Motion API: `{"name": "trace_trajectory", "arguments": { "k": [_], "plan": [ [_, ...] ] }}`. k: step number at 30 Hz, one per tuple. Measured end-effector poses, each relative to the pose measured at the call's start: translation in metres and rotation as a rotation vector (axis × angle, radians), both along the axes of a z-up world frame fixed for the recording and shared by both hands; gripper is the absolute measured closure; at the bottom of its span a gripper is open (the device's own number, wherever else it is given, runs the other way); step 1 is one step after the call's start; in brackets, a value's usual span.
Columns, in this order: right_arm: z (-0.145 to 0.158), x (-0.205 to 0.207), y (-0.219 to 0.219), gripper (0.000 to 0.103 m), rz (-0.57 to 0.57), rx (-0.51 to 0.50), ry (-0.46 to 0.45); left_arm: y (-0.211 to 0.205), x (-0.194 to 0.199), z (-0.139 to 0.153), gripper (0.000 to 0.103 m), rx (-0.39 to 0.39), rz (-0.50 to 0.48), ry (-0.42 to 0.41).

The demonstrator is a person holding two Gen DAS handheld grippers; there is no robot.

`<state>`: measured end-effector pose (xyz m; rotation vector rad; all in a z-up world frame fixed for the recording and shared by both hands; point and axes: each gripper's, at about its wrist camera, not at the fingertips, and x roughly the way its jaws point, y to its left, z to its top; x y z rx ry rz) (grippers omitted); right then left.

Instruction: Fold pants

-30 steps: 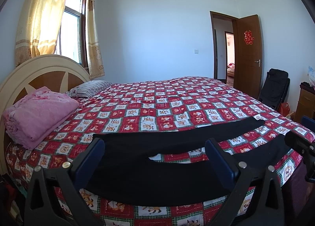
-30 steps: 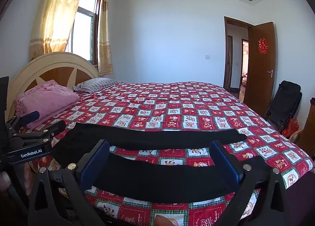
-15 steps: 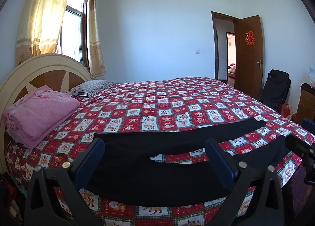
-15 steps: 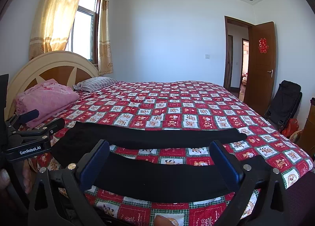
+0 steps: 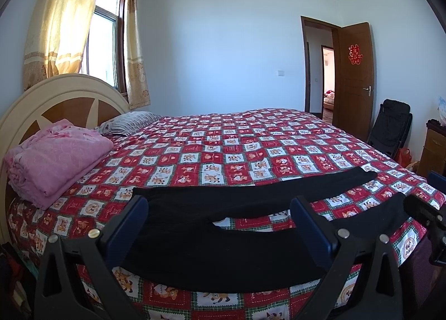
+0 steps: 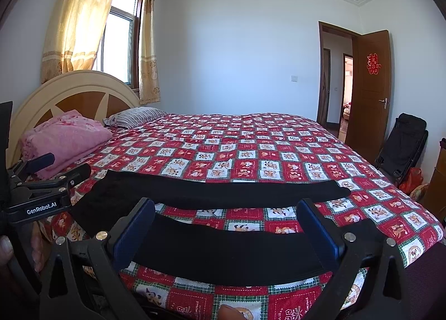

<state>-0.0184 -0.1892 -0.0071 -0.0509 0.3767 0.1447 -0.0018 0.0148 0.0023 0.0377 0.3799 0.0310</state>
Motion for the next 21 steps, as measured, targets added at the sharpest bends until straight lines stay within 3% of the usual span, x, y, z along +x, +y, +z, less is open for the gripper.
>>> {"name": "trace_trajectory", "arguments": {
  "k": [14, 18, 21],
  "plan": [
    [-0.006, 0.007, 0.002, 0.001, -0.005, -0.009, 0.019, -0.001, 0.006, -0.010, 0.000, -0.014, -0.006, 0.030],
    [-0.012, 0.010, 0.004, 0.001, 0.013, -0.016, 0.029, 0.002, 0.022, -0.024, 0.000, -0.031, -0.012, 0.111],
    [-0.021, 0.015, 0.005, 0.001, 0.037, -0.018, 0.047, 0.012, 0.038, -0.044, 0.000, -0.121, -0.064, 0.203]
  ]
}}
